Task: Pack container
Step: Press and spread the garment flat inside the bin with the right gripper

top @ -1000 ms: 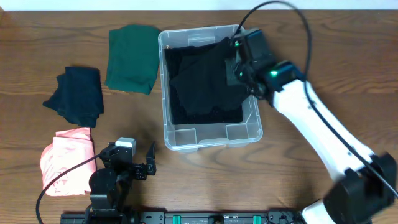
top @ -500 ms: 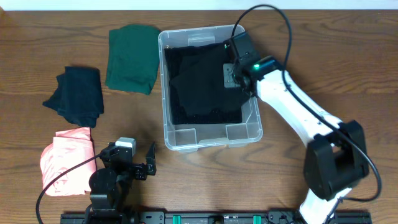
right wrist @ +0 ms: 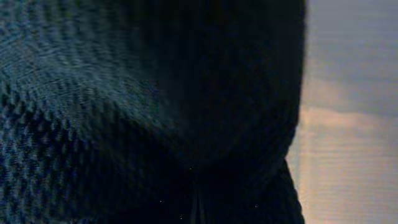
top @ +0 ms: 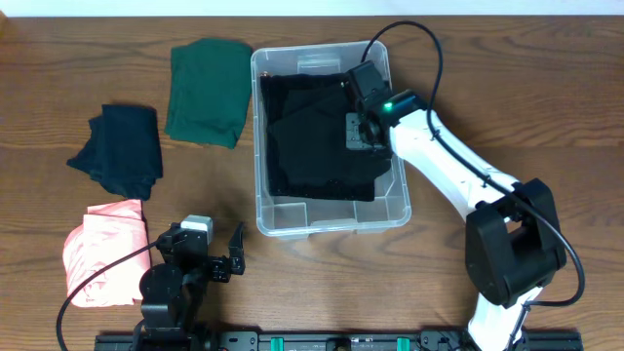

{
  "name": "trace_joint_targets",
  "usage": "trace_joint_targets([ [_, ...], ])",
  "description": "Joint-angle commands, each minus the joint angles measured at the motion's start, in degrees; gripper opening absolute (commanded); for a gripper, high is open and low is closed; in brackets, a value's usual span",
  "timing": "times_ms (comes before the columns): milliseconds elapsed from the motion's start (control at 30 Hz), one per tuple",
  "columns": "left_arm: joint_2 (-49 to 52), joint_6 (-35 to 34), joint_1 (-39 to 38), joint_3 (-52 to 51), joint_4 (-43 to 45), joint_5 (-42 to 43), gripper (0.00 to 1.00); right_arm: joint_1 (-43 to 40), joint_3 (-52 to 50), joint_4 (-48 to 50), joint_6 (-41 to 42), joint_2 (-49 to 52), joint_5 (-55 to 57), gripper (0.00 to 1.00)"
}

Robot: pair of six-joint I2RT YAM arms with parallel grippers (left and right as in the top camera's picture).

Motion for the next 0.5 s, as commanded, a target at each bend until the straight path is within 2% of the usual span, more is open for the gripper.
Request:
trace_joint_targets([
  [0, -0.31, 0.28, -0.07, -1.09, 0.07, -0.26, 0.98, 2.49, -1.46, -0.48, 1.57, 2.67, -2.51, 0.01],
  [167, -0.31, 0.28, -0.07, -1.09, 0.07, -0.26, 0.98, 1.42, 2.67, -1.97, -2.95, -0.35, -2.56, 0.01],
  [367, -0.31, 0.28, -0.07, -1.09, 0.07, -0.26, 0.98, -0.07, 9.33, -8.66, -11.41, -7.67, -2.56, 0.01],
  [467, -0.31, 0.28, -0.07, -1.09, 0.07, -0.26, 0.98, -0.15, 9.6, -11.5, -12.72, -10.19, -2.8, 0.01],
])
